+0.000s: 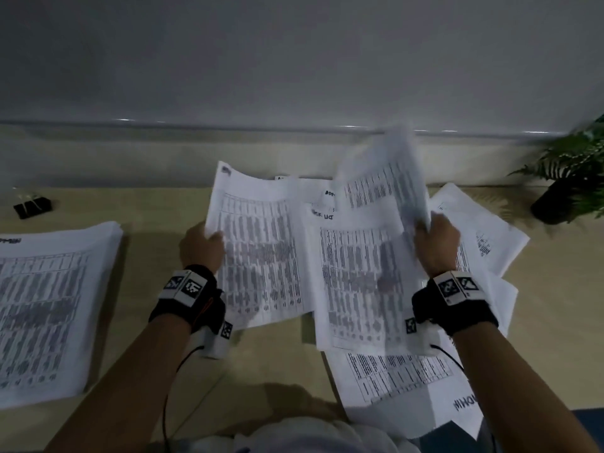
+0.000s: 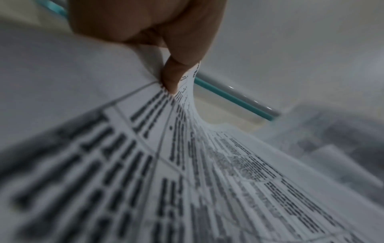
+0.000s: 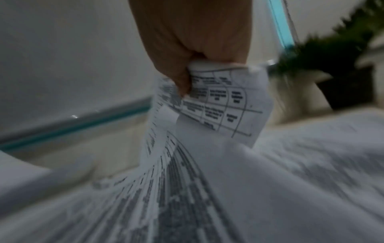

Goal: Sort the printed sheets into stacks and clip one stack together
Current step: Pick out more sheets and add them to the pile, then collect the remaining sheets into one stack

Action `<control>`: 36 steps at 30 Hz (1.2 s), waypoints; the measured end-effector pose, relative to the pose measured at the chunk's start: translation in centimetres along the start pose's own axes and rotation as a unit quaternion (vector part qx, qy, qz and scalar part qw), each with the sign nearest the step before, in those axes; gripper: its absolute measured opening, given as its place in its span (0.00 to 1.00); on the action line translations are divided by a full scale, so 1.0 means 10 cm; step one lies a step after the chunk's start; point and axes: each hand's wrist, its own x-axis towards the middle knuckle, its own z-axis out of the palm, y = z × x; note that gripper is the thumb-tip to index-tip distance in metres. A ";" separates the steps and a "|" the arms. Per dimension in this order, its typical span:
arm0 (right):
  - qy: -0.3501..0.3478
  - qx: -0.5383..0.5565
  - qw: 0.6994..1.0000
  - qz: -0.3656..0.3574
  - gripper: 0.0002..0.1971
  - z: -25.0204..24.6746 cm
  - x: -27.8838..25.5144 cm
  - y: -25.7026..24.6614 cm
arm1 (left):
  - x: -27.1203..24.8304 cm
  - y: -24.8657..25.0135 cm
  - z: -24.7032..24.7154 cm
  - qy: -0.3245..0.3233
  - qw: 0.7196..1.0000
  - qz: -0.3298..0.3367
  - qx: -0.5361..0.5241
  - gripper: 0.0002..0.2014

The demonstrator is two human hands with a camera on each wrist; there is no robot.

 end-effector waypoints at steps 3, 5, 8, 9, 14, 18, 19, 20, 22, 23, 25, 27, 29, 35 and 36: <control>0.165 0.108 0.979 -0.048 0.20 -0.32 0.03 -0.28 | 0.08 -0.08 -0.12 0.020 1.000 0.005 0.019 0.16; 0.233 0.199 0.951 -0.036 0.15 -0.46 0.07 -0.35 | 0.09 -0.12 -0.15 0.017 1.000 -0.004 0.018 0.15; 0.228 0.211 0.950 -0.003 0.14 -0.42 0.07 -0.31 | 0.11 -0.14 -0.16 0.025 0.999 -0.028 -0.037 0.13; 0.209 0.199 0.957 0.012 0.14 -0.35 0.03 -0.27 | 0.15 -0.14 -0.17 0.029 0.996 -0.043 -0.071 0.12; 0.006 0.124 0.987 0.099 0.24 0.07 -0.21 0.00 | 0.25 -0.06 -0.18 0.004 0.965 -0.102 -0.240 0.13; -0.201 0.070 0.965 0.155 0.14 0.31 -0.38 0.14 | 0.03 -0.07 0.10 -0.123 0.972 -0.149 -0.137 0.23; -0.210 0.074 0.963 0.154 0.18 0.32 -0.41 0.12 | -0.02 -0.09 0.20 -0.152 0.969 -0.158 -0.116 0.25; -0.207 0.090 0.963 0.151 0.22 0.32 -0.43 0.07 | -0.08 -0.09 0.28 -0.170 0.969 -0.154 -0.092 0.27; -0.215 0.143 0.956 0.140 0.33 0.31 -0.50 -0.07 | -0.18 -0.02 0.41 -0.179 0.974 -0.130 -0.058 0.26; -0.244 0.168 0.946 0.130 0.39 0.30 -0.56 -0.17 | -0.23 0.02 0.47 -0.180 0.976 -0.111 -0.060 0.23; -0.323 0.189 0.922 0.102 0.46 0.33 -0.69 -0.33 | -0.32 0.12 0.57 -0.176 0.980 -0.064 -0.065 0.20; -0.367 0.178 0.910 0.079 0.31 0.40 -0.78 -0.45 | -0.42 0.19 0.64 -0.175 0.983 -0.020 -0.059 0.24; -0.364 0.142 0.919 0.052 0.14 0.48 -0.79 -0.52 | -0.46 0.23 0.68 -0.177 0.979 -0.002 -0.100 0.29; -0.125 0.146 0.976 0.104 0.11 0.15 -0.27 -0.24 | -0.23 0.13 0.70 -0.112 0.984 -0.069 -0.123 0.31; -0.094 0.152 0.974 0.137 0.15 0.07 -0.17 -0.08 | -0.20 0.14 0.70 -0.111 0.988 -0.070 -0.080 0.31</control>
